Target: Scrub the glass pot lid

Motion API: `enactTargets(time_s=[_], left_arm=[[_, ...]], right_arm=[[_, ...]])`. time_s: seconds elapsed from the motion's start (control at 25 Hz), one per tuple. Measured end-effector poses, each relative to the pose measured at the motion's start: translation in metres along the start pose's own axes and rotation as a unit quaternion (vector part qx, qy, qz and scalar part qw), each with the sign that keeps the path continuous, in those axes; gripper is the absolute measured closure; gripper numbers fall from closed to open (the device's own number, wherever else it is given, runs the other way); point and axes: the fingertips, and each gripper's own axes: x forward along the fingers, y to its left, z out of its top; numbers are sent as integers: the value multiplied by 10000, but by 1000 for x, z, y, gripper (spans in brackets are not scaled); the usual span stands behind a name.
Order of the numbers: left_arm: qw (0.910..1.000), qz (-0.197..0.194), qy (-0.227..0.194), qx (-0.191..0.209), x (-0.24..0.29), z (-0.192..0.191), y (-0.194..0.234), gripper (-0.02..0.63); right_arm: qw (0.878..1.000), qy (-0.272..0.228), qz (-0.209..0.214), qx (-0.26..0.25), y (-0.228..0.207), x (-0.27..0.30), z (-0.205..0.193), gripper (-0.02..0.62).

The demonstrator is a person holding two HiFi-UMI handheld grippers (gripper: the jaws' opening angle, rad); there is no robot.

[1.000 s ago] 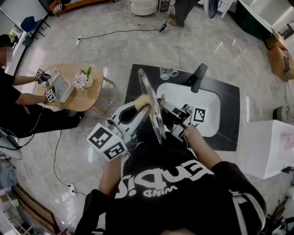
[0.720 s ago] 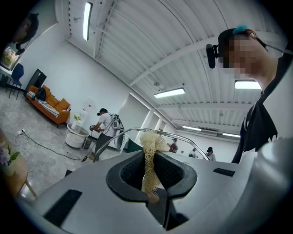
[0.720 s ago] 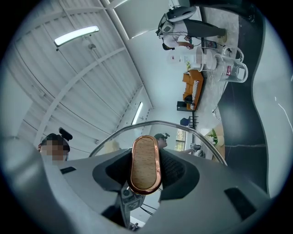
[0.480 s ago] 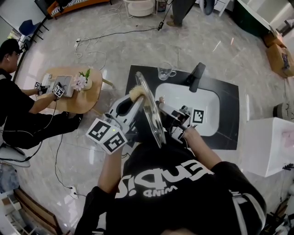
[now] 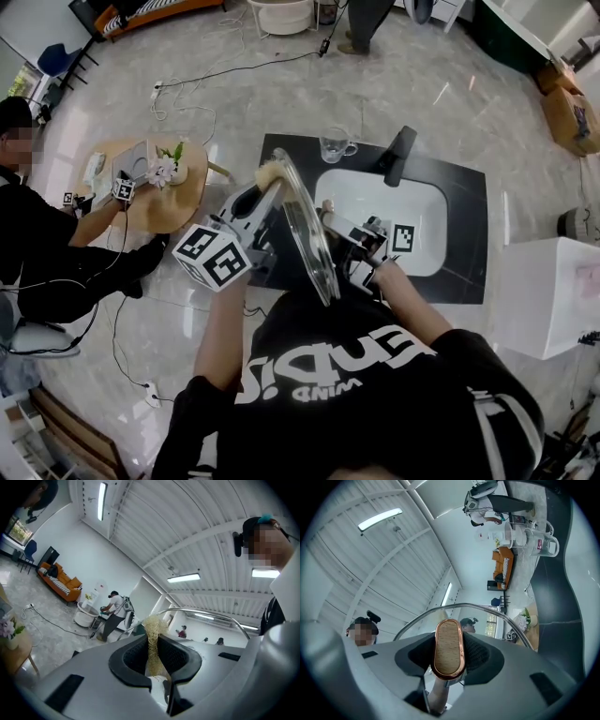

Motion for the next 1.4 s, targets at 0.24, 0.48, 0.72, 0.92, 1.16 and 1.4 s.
enactTargets(time_s=[0.24, 0.48, 0.72, 0.92, 1.16, 1.4], left_arm=[[9992, 367, -11, -123, 1, -7, 23, 551], [9977, 588, 135, -321, 5, -22, 49, 551], [9955, 737, 336, -486, 7, -46, 68, 551], [9933, 873, 598, -466, 8, -68, 77, 551], [9905, 929, 832, -583, 2, -92, 84, 551], [9860, 1028, 1191, -544, -4, -117, 88, 551]], right_arm=[[10000, 14, 67, 14, 4, 3, -3, 422], [9999, 15, 155, 0, 11, 7, -2, 422], [9999, -45, 147, -11, 12, 9, 2, 422], [9999, -94, 117, -12, 9, 7, 5, 422], [9998, -139, 144, 42, 8, 8, 4, 422], [9996, -181, 181, 70, 8, 8, 8, 422]])
